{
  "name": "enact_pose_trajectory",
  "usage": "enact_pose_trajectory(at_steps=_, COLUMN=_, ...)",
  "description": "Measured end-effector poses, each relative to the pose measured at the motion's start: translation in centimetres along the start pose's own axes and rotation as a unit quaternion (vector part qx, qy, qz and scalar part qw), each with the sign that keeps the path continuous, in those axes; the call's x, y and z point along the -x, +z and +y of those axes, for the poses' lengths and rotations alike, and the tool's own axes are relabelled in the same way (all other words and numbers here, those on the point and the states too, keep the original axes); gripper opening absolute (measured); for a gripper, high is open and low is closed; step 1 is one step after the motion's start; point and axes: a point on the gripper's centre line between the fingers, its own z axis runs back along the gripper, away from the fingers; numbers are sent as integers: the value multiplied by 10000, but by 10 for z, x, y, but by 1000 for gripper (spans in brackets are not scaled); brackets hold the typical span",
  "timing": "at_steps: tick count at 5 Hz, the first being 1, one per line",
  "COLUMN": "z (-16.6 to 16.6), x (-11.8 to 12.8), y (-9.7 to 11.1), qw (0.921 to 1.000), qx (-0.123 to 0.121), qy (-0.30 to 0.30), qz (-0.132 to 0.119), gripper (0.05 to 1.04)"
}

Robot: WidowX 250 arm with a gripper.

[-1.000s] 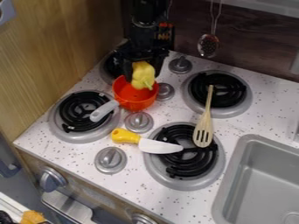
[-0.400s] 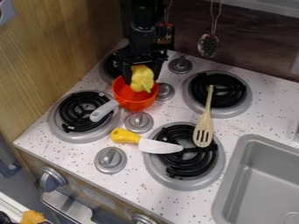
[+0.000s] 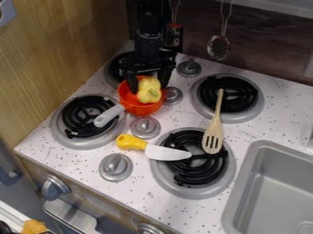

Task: Move yellow peppers to an orange pot

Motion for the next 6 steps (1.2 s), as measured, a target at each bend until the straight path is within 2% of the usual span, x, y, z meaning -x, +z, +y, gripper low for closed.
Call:
enact_pose_trajectory(at_steps=1, z=3, x=1, y=1, qw=9999, qx=-94, qy=-39, qz=48, gripper=1000)
enact_pose_trajectory(at_steps=2, z=3, x=-4, y=5, qw=9997, qx=-142, qy=-173, qz=-91, gripper=1000)
enact_pose_trajectory(at_steps=3, z=-4, x=-5, y=29, qw=9976, qx=-31, qy=-425, qz=-543, gripper=1000)
enact_pose_trajectory(at_steps=4, z=-9, x=2, y=41, qw=9962, qx=43, qy=-641, qz=-581, gripper=999)
enact_pose_trajectory(at_steps=5, z=-8, x=21, y=43, qw=9965, qx=206, qy=-726, qz=-348, gripper=1000)
enact_pose_trajectory(at_steps=6, z=-13, x=47, y=36, qw=9966, qx=237, qy=-769, qz=-187, gripper=999)
